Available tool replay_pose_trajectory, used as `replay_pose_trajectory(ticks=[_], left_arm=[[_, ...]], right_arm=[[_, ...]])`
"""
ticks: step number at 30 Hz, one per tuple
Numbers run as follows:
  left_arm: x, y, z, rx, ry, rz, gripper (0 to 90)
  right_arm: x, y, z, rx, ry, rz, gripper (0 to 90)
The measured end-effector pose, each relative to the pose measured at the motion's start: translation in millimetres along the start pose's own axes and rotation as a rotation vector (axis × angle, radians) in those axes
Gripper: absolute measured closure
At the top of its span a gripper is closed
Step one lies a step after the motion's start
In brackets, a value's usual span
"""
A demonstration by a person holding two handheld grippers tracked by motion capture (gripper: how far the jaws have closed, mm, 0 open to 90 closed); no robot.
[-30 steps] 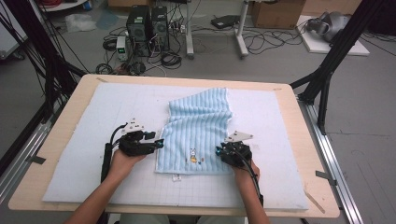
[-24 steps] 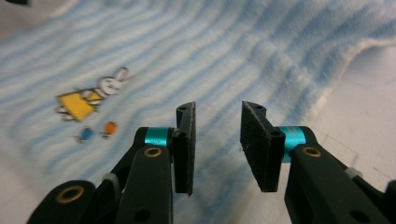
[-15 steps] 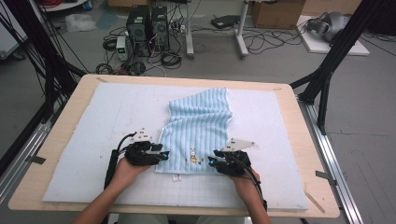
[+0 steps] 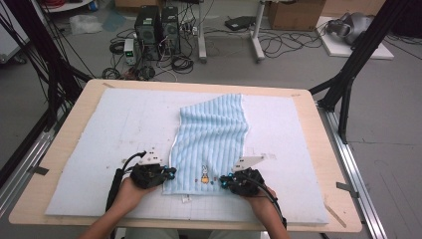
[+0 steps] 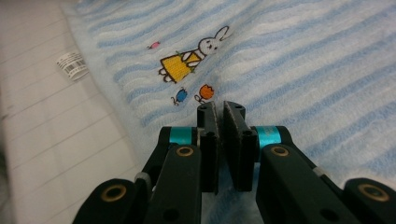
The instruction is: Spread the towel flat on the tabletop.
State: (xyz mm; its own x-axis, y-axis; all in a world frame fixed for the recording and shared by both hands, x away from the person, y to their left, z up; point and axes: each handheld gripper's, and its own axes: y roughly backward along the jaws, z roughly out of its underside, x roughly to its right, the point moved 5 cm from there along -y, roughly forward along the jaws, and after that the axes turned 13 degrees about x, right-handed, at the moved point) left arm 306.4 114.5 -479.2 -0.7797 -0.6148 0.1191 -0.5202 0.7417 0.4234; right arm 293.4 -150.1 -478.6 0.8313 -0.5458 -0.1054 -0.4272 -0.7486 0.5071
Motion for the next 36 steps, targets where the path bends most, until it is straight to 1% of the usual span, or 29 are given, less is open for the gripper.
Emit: replay_pose_trajectory(ticks=[2, 3, 5, 8, 10, 11, 12, 13, 14, 15, 16, 17, 18, 19, 20, 21, 22, 23, 24, 26, 28, 29, 30, 31, 32, 34, 36], left_arm=[[5.1, 6.8, 3.7, -0.002, -0.001, 0.007, 86.3], [7.7, 10.1, 5.6, -0.005, -0.011, 0.011, 86.3], [13.5, 16.2, 8.8, -0.008, -0.017, 0.025, 86.3], [22.3, 26.9, 14.6, -0.014, -0.023, 0.046, 86.2], [28.4, 34.1, 18.8, -0.017, -0.017, 0.074, 86.3], [31.9, 37.3, 20.7, -0.016, -0.011, 0.09, 86.2], [34.9, 40.6, 22.0, -0.019, -0.006, 0.114, 86.2], [37.8, 43.5, 22.5, -0.011, 0.0, 0.134, 86.2], [38.7, 44.9, 21.8, -0.002, 0.006, 0.143, 85.9], [39.0, 46.3, 19.8, 0.015, 0.014, 0.152, 85.4], [38.6, 46.6, 17.0, 0.031, 0.023, 0.158, 84.3], [37.8, 46.3, 13.9, 0.045, 0.028, 0.159, 81.7], [35.5, 45.6, 10.7, 0.057, 0.033, 0.15, 77.0], [33.3, 44.6, 7.3, 0.074, 0.044, 0.138, 72.3], [30.3, 44.0, 3.9, 0.091, 0.053, 0.126, 69.7], [26.6, 43.5, 0.4, 0.105, 0.058, 0.112, 66.3], [22.6, 42.8, -2.9, 0.12, 0.061, 0.099, 63.7], [18.3, 42.1, -6.1, 0.132, 0.068, 0.081, 62.3], [13.8, 41.6, -9.2, 0.144, 0.073, 0.065, 59.9], [6.1, 41.2, -14.2, 0.163, 0.08, 0.042, 58.6], [-3.1, 41.3, -19.4, 0.185, 0.091, 0.017, 58.4], [-7.5, 41.7, -21.0, 0.189, 0.09, 0.002, 58.2], [-11.6, 42.2, -22.4, 0.196, 0.095, -0.006, 58.1], [-16.0, 42.6, -23.5, 0.202, 0.101, -0.017, 58.1], [-19.9, 42.6, -24.5, 0.208, 0.11, -0.026, 58.0], [-27.8, 42.4, -26.1, 0.212, 0.121, -0.046, 57.9], [-35.0, 41.9, -27.7, 0.22, 0.13, -0.061, 57.7]], right_arm=[[-8.2, 3.5, 2.4, -0.011, 0.005, -0.025, 84.6], [-12.1, 5.2, 3.7, -0.018, 0.011, -0.04, 84.6], [-21.8, 8.4, 6.5, -0.029, 0.01, -0.066, 84.6], [-32.2, 12.3, 9.6, -0.041, 0.026, -0.104, 84.6], [-40.9, 15.8, 12.4, -0.058, 0.029, -0.141, 84.6], [-45.0, 17.4, 13.5, -0.068, 0.034, -0.168, 84.6], [-48.8, 19.6, 14.5, -0.082, 0.038, -0.192, 83.7], [-52.0, 21.4, 14.8, -0.094, 0.038, -0.208, 82.1], [-52.7, 23.9, 12.9, -0.092, 0.053, -0.204, 76.3], [-51.6, 25.2, 10.1, -0.078, 0.045, -0.193, 73.4], [-48.0, 25.9, 5.2, -0.051, 0.034, -0.178, 69.8], [-43.2, 25.2, -0.3, -0.021, 0.026, -0.151, 65.9], [-38.4, 23.2, -5.5, -0.003, 0.018, -0.122, 64.8], [-33.5, 19.0, -9.8, 0.014, 0.021, -0.095, 61.9], [-28.4, 13.3, -13.7, 0.026, 0.017, -0.057, 58.1], [-23.4, 6.6, -17.0, 0.035, 0.015, -0.025, 56.6], [-19.3, -0.7, -20.0, 0.041, 0.018, -0.007, 54.5], [-15.4, -7.9, -22.7, 0.046, 0.019, 0.022, 53.4], [-11.9, -14.7, -25.1, 0.048, 0.013, 0.039, 53.4], [-6.0, -27.5, -28.1, 0.052, 0.006, 0.057, 53.4], [-3.4, -36.6, -28.6, 0.039, 0.0, 0.055, 55.9], [-4.0, -39.6, -27.8, 0.027, 0.0, 0.056, 60.5], [-4.8, -41.6, -25.8, 0.004, 0.01, 0.048, 64.1], [-6.1, -42.4, -24.6, 0.004, 0.026, 0.049, 68.6], [-7.9, -41.3, -23.7, 0.002, 0.027, 0.027, 78.6], [-11.7, -38.1, -21.7, -0.007, 0.03, -0.006, 86.1], [-16.0, -33.3, -19.1, -0.023, 0.048, -0.042, 86.9]])
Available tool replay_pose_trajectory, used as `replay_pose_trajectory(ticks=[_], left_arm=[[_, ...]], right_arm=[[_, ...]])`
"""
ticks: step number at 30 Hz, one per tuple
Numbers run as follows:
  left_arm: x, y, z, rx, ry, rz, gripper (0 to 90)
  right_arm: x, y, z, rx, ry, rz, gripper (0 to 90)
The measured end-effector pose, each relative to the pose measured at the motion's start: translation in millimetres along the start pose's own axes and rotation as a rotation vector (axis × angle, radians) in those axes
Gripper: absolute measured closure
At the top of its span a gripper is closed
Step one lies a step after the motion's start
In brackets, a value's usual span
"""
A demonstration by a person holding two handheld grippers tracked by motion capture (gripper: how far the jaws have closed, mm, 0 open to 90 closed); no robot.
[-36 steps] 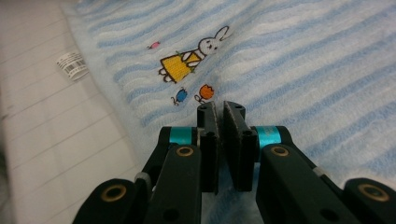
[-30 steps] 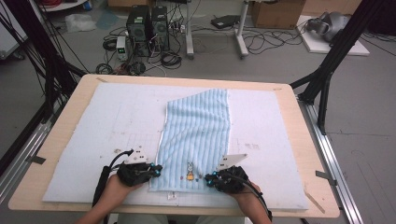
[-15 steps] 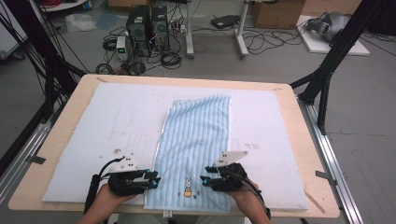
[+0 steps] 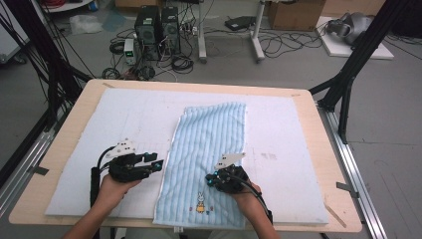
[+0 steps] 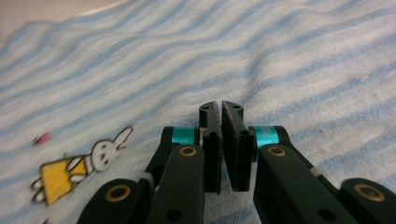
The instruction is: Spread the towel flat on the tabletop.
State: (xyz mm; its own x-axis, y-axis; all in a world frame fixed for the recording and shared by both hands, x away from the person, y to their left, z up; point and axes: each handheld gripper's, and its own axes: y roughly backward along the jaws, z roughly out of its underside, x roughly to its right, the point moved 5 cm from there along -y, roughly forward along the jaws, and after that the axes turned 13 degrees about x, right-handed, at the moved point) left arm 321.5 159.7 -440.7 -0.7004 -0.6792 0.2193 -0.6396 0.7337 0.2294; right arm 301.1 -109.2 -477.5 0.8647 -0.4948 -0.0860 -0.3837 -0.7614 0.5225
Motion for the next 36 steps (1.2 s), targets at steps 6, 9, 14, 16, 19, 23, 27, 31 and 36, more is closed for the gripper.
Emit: replay_pose_trajectory(ticks=[6, 9, 14, 16, 19, 23, 27, 31, 36], left_arm=[[-13.5, -6.4, -2.1, -0.002, 0.018, -0.027, 56.9], [-18.7, -11.9, -1.8, -0.005, 0.026, -0.038, 56.4], [-24.8, -21.6, -1.0, -0.012, 0.035, -0.059, 55.6], [-26.8, -24.6, -1.4, -0.013, 0.028, -0.069, 55.6], [-28.5, -27.9, -2.7, -0.006, 0.029, -0.079, 55.1], [-33.9, -34.7, -6.2, 0.007, 0.027, -0.099, 54.6], [-41.9, -44.1, -13.1, 0.013, 0.047, -0.11, 52.8], [-51.0, -55.6, -20.2, 0.01, 0.058, -0.124, 52.5], [-61.9, -69.1, -21.9, 0.003, 0.068, -0.14, 52.5]], right_arm=[[-21.0, 21.4, 13.6, -0.036, 0.018, -0.114, 86.9], [-29.3, 32.1, 20.1, -0.058, 0.027, -0.154, 86.9], [-40.7, 45.7, 28.4, -0.089, 0.043, -0.227, 86.4], [-41.6, 49.9, 27.7, -0.075, 0.041, -0.231, 84.1], [-35.1, 54.1, 20.3, -0.016, 0.019, -0.213, 73.7], [-11.6, 48.9, 7.9, 0.048, -0.01, -0.075, 61.7], [9.8, 26.5, -2.9, 0.084, -0.039, 0.028, 56.6], [18.0, -3.2, -11.2, 0.07, -0.037, 0.062, 60.2], [12.3, -17.0, -10.7, 0.022, 0.013, 0.028, 81.4]])
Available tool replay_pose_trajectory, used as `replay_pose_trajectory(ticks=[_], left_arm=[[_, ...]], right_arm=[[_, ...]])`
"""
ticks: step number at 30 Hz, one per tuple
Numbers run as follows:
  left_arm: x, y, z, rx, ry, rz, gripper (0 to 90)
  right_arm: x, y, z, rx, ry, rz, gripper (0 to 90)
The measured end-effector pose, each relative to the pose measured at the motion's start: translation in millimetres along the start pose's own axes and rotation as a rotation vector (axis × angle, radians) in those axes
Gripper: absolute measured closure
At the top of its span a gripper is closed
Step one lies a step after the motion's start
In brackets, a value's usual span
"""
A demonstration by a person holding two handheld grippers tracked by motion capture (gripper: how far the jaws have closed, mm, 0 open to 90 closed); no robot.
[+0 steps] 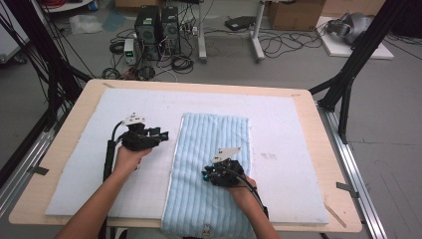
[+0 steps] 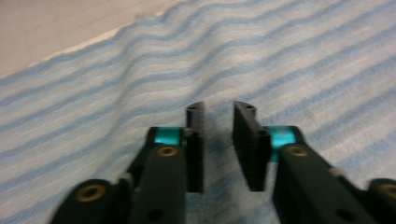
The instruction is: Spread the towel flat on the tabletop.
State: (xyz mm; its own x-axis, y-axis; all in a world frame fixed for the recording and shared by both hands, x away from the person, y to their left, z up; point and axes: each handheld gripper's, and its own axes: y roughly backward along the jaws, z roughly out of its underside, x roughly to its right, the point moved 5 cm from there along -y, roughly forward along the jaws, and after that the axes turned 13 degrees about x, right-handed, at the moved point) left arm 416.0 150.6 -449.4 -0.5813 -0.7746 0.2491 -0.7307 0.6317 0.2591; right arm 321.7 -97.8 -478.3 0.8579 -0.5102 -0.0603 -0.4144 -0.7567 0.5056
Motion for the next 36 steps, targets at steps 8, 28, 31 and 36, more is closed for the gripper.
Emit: replay_pose_trajectory(ticks=[8, 28, 31, 36], left_arm=[[-8.0, -34.9, -1.1, -0.021, 0.037, -0.014, 52.3], [-2.2, -90.7, 7.4, -0.141, -0.146, -0.102, 88.2], [-13.5, -85.9, 5.3, -0.143, -0.13, -0.131, 88.4], [-31.7, -80.1, 3.1, -0.124, -0.072, -0.155, 88.4]], right_arm=[[-6.9, 9.1, -0.3, 0.0, 0.009, -0.12, 72.0], [124.9, 57.6, 3.4, 0.122, -0.206, 0.454, 59.1], [142.6, 49.4, 6.0, 0.086, -0.229, 0.479, 59.1], [160.2, 26.8, -5.6, 0.085, -0.229, 0.464, 55.9]])
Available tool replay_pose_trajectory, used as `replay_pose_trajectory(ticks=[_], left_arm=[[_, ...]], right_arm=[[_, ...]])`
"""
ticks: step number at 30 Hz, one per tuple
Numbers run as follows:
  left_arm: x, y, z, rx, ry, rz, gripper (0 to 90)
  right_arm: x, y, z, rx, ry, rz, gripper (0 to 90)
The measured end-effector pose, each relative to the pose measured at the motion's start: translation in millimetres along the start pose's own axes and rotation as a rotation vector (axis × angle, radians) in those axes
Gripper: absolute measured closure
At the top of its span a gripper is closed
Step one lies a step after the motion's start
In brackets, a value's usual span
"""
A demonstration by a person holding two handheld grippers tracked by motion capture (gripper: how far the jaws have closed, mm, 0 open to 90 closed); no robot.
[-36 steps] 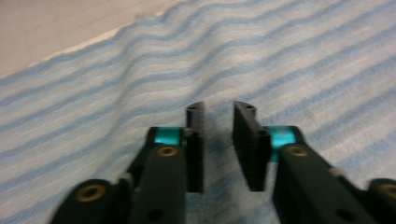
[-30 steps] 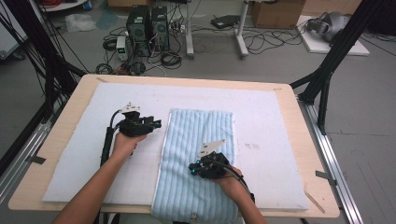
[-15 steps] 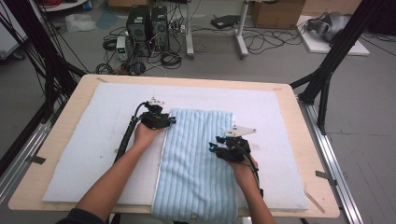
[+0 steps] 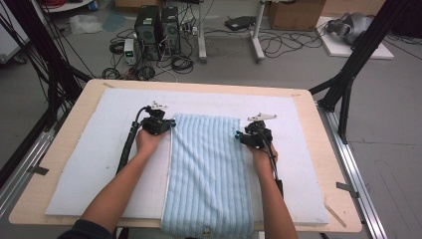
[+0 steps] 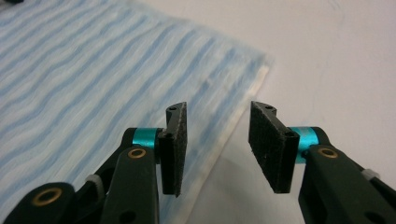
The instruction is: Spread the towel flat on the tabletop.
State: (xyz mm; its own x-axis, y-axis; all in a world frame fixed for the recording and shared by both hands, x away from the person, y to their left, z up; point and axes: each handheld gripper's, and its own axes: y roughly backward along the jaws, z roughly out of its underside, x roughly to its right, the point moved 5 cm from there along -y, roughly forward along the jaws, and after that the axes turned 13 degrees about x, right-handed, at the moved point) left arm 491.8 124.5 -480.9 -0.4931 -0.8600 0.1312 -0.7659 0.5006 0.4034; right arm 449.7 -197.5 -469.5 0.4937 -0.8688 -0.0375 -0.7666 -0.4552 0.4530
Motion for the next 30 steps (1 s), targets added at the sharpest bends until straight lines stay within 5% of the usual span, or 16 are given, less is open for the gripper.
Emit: replay_pose_trajectory(ticks=[6, 11, 14, 17, 26, 28, 30], left_arm=[[-1.7, -0.8, -0.1, 0.005, 0.021, 0.006, 88.4], [-0.6, -4.1, -1.8, 0.001, 0.023, 0.013, 88.4], [2.9, -10.6, -5.3, -0.002, 0.006, 0.018, 88.4], [5.7, -18.8, -10.4, 0.0, -0.001, 0.01, 88.4], [0.9, -34.0, -18.8, 0.02, -0.014, -0.037, 88.1], [-1.2, -33.1, -16.7, 0.001, -0.016, -0.053, 79.4], [-3.1, -30.8, -16.0, -0.006, 0.038, -0.038, 60.7]], right_arm=[[9.9, -34.5, -5.8, -0.053, -0.021, 0.025, 58.7], [10.2, -41.3, -10.6, -0.055, 0.019, -0.013, 86.9], [15.2, -43.0, -13.4, -0.062, 0.071, 0.031, 87.3], [25.0, -43.0, -15.0, -0.04, 0.046, 0.097, 87.2], [34.8, -55.8, -21.5, 0.019, 0.042, 0.151, 86.7], [35.0, -56.2, -22.0, 0.031, 0.026, 0.149, 84.8], [35.7, -54.5, -20.8, 0.024, 0.013, 0.141, 76.4]])
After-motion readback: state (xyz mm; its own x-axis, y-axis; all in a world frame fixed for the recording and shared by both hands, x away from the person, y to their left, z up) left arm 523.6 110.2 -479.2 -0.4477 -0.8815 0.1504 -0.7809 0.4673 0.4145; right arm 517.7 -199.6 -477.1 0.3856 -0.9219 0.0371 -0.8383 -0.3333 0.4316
